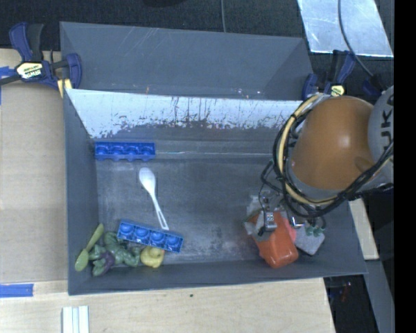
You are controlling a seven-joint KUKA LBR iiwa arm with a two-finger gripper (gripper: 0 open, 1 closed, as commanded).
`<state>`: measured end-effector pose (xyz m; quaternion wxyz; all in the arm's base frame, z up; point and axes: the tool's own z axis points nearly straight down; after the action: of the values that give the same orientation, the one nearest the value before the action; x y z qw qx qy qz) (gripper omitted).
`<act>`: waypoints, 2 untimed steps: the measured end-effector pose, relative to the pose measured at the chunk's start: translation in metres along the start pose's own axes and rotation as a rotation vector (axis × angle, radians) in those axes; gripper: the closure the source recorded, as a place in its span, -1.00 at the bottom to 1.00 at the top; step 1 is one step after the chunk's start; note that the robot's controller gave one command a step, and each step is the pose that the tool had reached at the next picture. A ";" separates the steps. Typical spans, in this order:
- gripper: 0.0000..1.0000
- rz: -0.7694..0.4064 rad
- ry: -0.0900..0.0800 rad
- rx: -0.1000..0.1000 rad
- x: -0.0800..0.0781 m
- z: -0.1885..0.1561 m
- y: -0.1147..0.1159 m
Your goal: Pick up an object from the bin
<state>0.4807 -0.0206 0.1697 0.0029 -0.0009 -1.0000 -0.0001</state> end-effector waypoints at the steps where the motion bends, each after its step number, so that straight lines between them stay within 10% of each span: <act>1: -1.00 -0.001 -0.008 0.000 -0.002 -0.003 0.000; 2: -1.00 -0.401 -0.015 0.002 -0.012 0.065 -0.043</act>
Offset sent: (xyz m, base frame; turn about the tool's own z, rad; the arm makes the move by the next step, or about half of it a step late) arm 0.0124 -0.0657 -0.0997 -0.5691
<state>0.4926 -0.0639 0.1047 -0.0047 0.1984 -0.9801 0.0003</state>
